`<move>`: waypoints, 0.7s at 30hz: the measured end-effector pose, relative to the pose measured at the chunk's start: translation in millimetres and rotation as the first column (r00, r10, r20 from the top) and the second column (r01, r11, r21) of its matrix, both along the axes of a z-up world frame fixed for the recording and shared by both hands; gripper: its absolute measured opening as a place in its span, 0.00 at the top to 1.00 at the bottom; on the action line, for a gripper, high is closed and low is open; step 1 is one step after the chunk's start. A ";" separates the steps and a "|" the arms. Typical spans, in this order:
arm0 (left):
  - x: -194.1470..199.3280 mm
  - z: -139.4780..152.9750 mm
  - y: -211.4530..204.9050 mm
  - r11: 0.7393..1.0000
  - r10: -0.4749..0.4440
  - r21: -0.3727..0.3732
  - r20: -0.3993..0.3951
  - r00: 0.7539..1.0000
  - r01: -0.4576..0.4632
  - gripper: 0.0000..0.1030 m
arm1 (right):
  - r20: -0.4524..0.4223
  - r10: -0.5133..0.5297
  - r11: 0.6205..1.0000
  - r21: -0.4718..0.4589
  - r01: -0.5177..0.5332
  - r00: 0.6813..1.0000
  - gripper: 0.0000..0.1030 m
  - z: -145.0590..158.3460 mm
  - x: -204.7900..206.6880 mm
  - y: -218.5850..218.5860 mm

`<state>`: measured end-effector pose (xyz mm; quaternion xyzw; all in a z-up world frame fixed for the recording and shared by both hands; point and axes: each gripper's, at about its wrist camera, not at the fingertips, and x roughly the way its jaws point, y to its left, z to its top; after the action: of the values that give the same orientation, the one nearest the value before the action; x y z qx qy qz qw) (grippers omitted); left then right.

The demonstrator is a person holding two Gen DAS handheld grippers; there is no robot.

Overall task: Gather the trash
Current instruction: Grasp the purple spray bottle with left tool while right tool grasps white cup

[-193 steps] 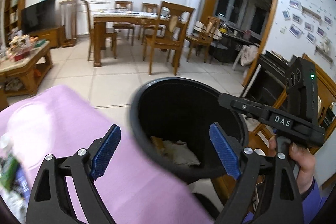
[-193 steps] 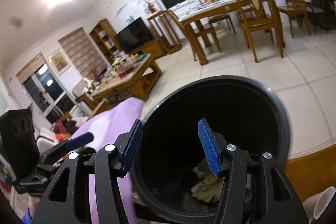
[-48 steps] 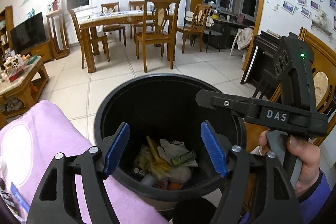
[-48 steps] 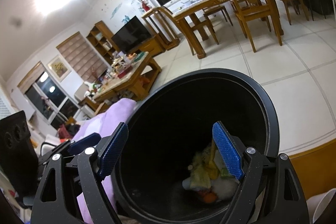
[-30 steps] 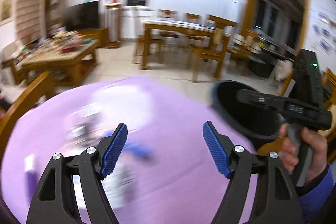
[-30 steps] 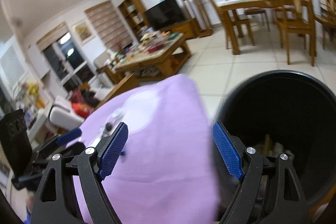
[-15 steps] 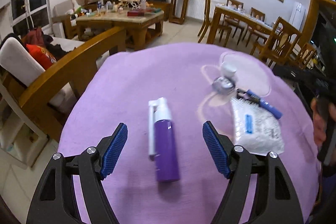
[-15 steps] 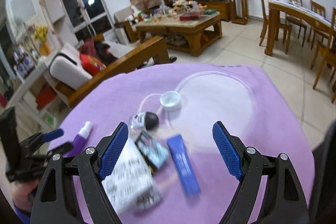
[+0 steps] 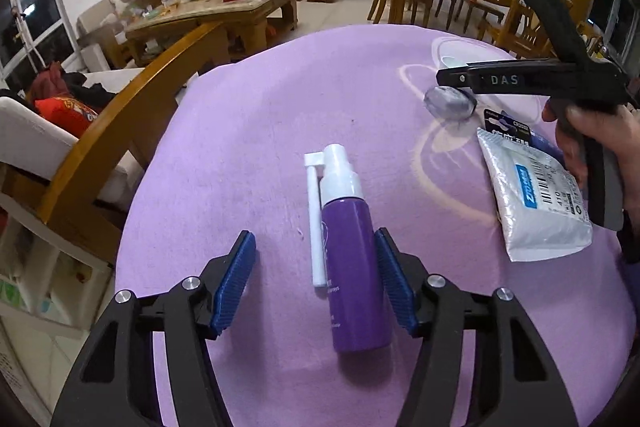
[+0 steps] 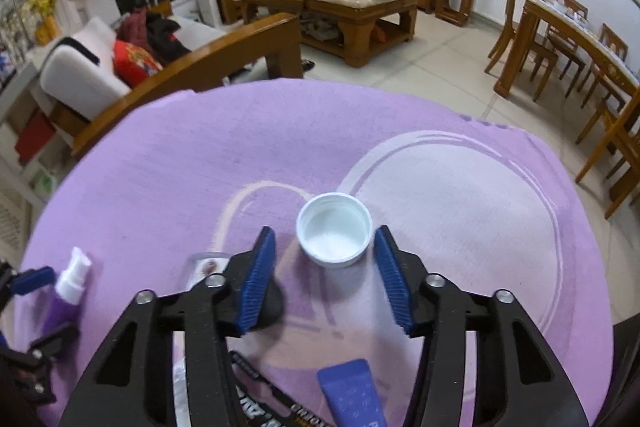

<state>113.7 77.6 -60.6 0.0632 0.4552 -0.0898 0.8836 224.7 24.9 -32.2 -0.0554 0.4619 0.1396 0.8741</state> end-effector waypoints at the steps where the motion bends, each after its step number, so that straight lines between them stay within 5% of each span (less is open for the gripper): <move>1: 0.1 0.3 2.6 1.000 0.003 0.002 0.003 1.000 -0.003 0.51 | 0.004 0.006 1.000 -0.008 -0.006 1.000 0.60 -0.7 0.4 1.9; 4: 1.9 2.3 10.2 1.000 0.028 0.002 0.013 1.000 -0.028 0.72 | 0.002 0.015 1.000 -0.007 -0.015 1.000 0.65 -1.7 1.3 0.6; 13: -10.6 14.6 23.8 0.993 0.015 -0.118 0.079 0.997 -0.005 0.72 | 0.058 0.034 0.990 0.135 -0.041 0.998 0.65 27.8 -33.5 -13.8; 21: -31.4 57.0 -8.0 0.965 -0.042 -0.245 0.218 0.975 0.096 0.72 | 0.151 0.066 0.949 0.297 -0.109 0.986 0.65 76.6 -117.3 -51.3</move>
<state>82.3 69.7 -3.6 -0.0252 0.3412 -0.1711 0.9240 107.4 -26.4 44.4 0.0497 0.3698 0.2433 0.8953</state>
